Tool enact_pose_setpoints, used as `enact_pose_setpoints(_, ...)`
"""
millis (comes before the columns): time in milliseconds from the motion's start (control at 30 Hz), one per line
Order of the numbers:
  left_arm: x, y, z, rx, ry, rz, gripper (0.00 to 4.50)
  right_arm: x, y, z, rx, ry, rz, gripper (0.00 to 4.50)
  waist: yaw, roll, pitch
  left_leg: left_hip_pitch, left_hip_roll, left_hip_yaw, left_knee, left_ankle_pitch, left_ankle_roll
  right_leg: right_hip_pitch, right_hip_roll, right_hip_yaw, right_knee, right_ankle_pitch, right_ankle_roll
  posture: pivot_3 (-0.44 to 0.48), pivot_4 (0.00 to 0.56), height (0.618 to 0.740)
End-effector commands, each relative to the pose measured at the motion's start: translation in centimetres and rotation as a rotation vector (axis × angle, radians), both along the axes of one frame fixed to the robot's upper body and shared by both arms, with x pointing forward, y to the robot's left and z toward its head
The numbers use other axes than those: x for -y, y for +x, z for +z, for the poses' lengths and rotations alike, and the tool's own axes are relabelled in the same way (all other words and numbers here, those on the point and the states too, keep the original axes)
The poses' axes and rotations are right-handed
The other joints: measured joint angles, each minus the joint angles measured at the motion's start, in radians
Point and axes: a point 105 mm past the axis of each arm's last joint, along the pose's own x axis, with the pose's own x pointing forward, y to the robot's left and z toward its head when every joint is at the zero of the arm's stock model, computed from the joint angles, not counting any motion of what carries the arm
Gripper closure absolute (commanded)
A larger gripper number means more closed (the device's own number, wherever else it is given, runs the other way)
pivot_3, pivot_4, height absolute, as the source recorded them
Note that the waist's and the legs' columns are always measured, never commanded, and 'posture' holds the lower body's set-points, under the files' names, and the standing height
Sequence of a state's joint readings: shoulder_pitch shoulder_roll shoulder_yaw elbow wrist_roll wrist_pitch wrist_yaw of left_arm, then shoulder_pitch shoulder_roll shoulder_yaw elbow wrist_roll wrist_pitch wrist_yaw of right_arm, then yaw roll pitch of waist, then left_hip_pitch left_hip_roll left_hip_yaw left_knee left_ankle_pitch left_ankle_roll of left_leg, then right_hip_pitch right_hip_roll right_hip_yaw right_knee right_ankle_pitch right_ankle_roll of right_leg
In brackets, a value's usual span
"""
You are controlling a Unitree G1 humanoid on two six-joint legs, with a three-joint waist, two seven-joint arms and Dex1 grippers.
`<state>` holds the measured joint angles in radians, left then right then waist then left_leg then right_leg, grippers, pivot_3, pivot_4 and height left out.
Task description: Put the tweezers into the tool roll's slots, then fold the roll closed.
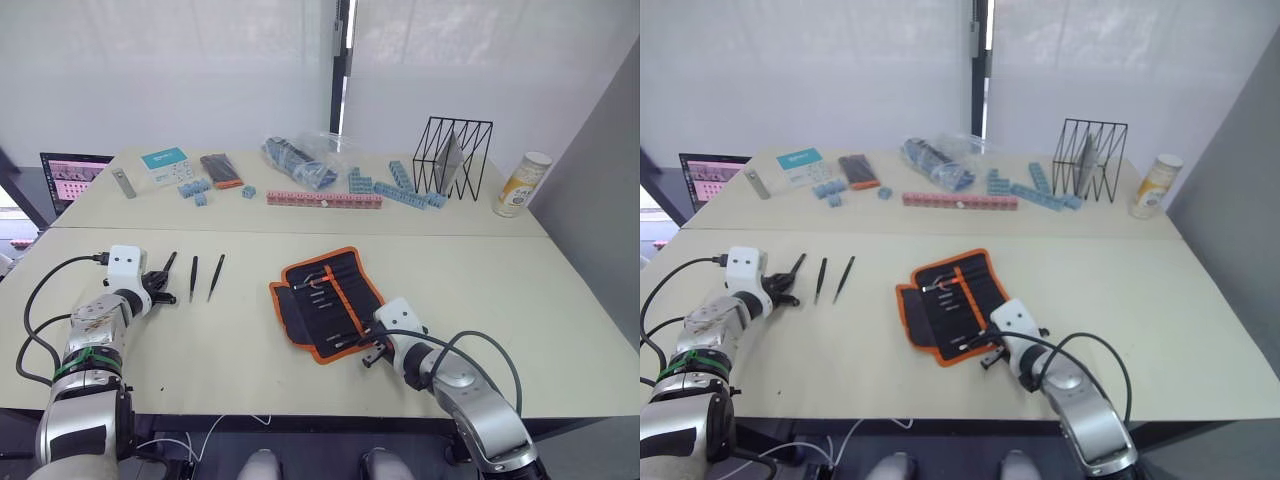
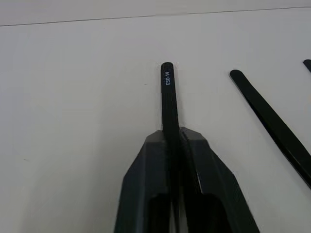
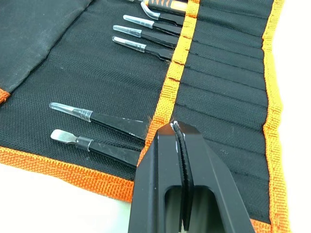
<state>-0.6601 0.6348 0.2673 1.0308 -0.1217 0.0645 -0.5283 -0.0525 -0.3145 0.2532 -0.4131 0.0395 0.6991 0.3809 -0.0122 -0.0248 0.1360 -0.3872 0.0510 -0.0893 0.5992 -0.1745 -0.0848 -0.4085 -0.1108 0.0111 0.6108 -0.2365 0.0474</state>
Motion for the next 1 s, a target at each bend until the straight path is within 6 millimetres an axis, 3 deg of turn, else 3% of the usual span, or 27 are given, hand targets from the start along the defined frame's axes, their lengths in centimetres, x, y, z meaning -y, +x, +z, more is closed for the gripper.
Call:
enact_pose_setpoints(33,-0.2,-0.6,-1.0,-0.028,0.004,0.007,4.47,-0.5,-1.8,-3.6,-0.146,-0.020,0.022,4.50,-0.001,0.000,0.000,0.000,0.000,0.000,-0.001,0.000,0.000,0.000,0.000,0.000,0.000,0.000,0.000,0.000,0.150,0.737)
enact_pose_setpoints(200,-0.7,-0.7,2.9,0.116,0.038,-0.028,4.47,-0.5,-2.2,-4.1,-0.155,-0.014,0.016,4.50,-0.003,-0.004,0.002,0.001,0.000,0.000,-0.007,0.000,0.000,-0.001,0.000,0.000,0.000,0.000,0.000,0.000,0.150,0.737)
enact_pose_setpoints(333,1.2,-1.3,7.0,0.261,0.039,-0.140,4.47,-0.3,-2.7,-4.6,-0.161,-0.005,0.014,4.50,-0.005,-0.020,0.007,-0.003,0.002,0.000,-0.011,0.000,0.000,-0.002,0.002,0.000,0.001,0.001,0.001,0.000,0.150,0.737)
enact_pose_setpoints(467,4.7,-2.5,9.4,0.309,-0.013,-0.311,4.47,-0.1,-3.3,-5.4,-0.175,-0.011,0.014,4.50,-0.006,-0.024,0.009,-0.004,0.002,0.000,-0.010,-0.001,-0.001,-0.003,0.002,0.000,0.000,0.001,0.002,0.000,0.150,0.737)
enact_pose_setpoints(600,11.0,-4.2,10.9,0.273,-0.096,-0.621,4.47,0.0,-3.3,-5.5,-0.180,-0.013,0.016,4.50,-0.006,-0.024,0.009,-0.004,0.003,0.000,-0.011,-0.004,-0.005,-0.003,0.002,0.000,0.000,0.000,0.001,0.000,0.150,0.737)
enact_pose_setpoints(733,17.3,-5.4,10.8,0.146,-0.134,-0.885,4.47,0.0,-3.1,-5.5,-0.183,-0.013,0.021,4.50,-0.006,-0.025,0.010,-0.004,0.003,0.000,-0.009,-0.004,-0.005,-0.003,0.002,0.001,-0.001,-0.003,0.002,0.000,0.150,0.737)
enact_pose_setpoints(833,21.4,-6.5,9.3,0.019,-0.140,-1.037,4.47,-0.3,-3.2,-5.5,-0.185,-0.012,0.032,4.50,-0.008,-0.024,0.010,-0.004,0.002,0.000,-0.008,-0.004,-0.006,-0.003,0.002,0.001,-0.001,-0.003,0.002,0.000,0.150,0.737)
enact_pose_setpoints(1000,22.8,-7.9,5.8,-0.147,-0.027,-1.102,4.47,-0.2,-3.4,-5.6,-0.186,-0.008,0.016,4.50,-0.022,-0.023,0.011,-0.004,0.002,0.001,-0.009,-0.004,-0.001,-0.003,0.003,0.001,-0.001,-0.004,0.002,0.000,0.150,0.737)
